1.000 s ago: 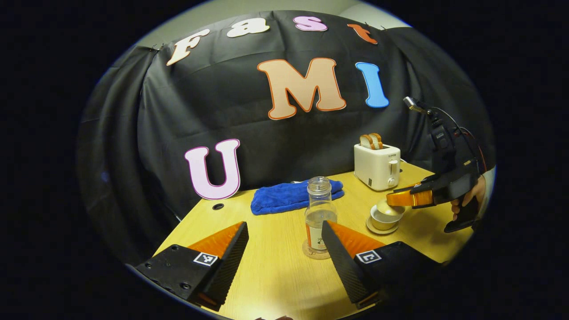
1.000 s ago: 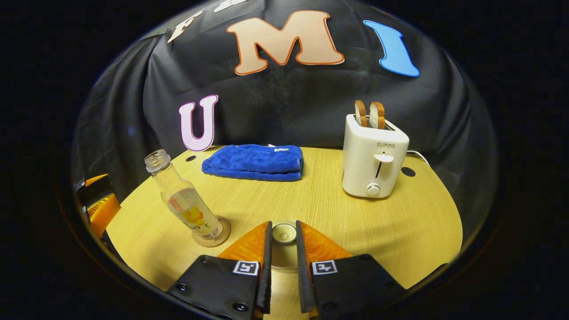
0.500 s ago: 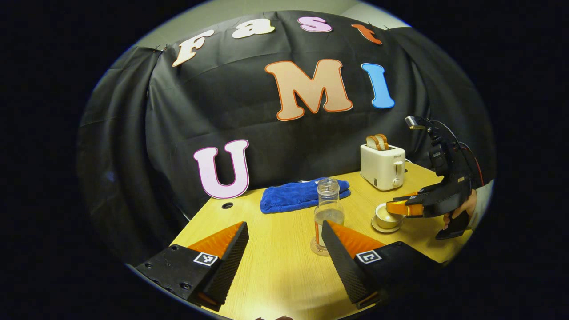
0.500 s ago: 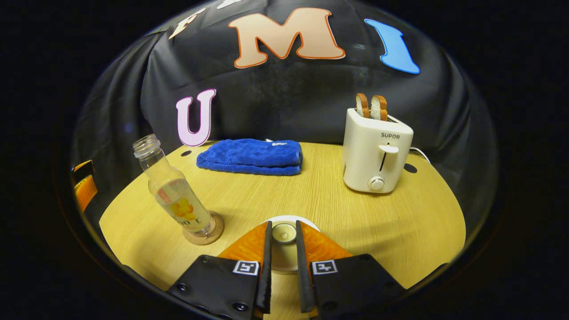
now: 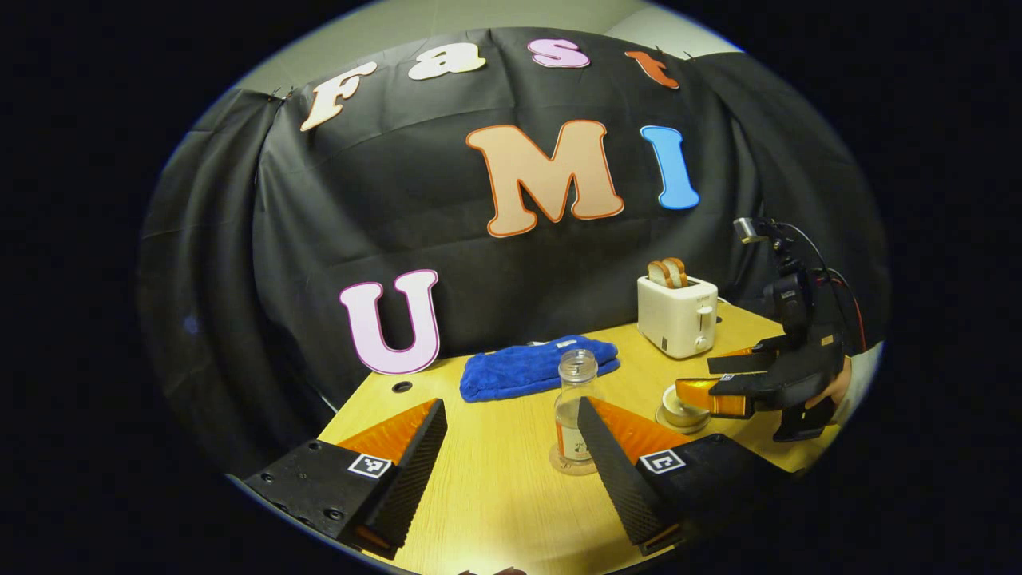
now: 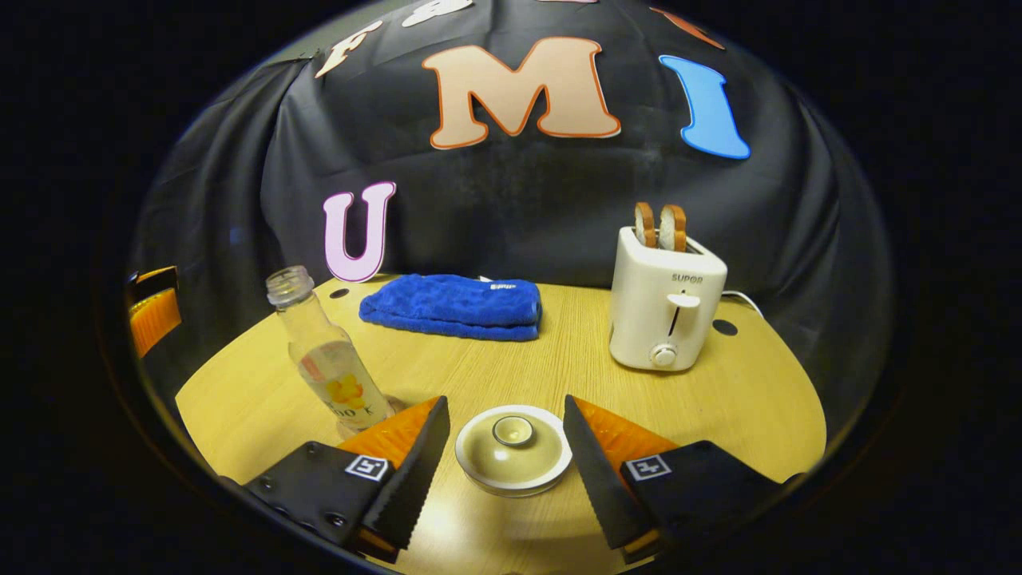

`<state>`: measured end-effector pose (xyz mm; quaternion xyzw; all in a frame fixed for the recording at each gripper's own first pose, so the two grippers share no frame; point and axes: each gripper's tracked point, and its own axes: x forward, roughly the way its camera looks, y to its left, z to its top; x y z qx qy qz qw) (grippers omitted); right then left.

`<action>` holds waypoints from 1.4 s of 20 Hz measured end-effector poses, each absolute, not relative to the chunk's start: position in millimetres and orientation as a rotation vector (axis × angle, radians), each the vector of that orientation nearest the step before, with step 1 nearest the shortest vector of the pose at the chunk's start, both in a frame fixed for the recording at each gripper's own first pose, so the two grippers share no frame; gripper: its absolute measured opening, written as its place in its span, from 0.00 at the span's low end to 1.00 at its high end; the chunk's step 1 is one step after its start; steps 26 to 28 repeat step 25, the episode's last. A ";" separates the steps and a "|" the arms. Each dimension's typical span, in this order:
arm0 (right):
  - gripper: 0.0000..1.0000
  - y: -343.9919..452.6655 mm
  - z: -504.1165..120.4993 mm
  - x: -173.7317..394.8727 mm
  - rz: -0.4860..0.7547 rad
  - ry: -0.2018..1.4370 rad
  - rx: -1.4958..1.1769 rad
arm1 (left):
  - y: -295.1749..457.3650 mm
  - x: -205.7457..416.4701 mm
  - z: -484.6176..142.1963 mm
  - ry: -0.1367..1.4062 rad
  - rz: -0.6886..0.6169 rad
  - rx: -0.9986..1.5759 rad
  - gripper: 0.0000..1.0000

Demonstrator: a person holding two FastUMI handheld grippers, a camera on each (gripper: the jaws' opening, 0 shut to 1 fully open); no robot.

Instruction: Open the teacup lid with one hand, grasp the water bottle and pour water into the teacup with the other hand; after pouring, place the water bottle on the coaster and then close the teacup lid.

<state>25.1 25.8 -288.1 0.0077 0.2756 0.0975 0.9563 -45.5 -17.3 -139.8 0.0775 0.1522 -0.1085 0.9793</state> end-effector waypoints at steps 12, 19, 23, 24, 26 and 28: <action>0.90 -13.8 -135.8 -10.6 0.088 0.268 0.000 | -33.0 -21.3 -88.9 0.179 -0.203 0.044 0.96; 0.90 -47.7 -103.6 -23.0 -0.012 0.196 0.034 | -32.6 -23.2 -71.0 0.120 -0.197 0.058 0.95; 0.90 -53.8 -105.6 -24.6 -0.026 0.201 0.035 | -25.8 -24.7 -69.2 0.117 -0.179 0.071 0.96; 0.90 -53.8 -103.2 -23.9 -0.024 0.196 0.033 | -22.3 -24.6 -67.5 0.112 -0.170 0.075 1.00; 0.87 -52.2 -100.8 -22.4 -0.019 0.190 0.028 | -20.8 -24.6 -66.5 0.110 -0.166 0.076 0.96; 0.87 -52.2 -100.8 -22.4 -0.019 0.190 0.028 | -20.8 -24.6 -66.5 0.110 -0.166 0.076 0.96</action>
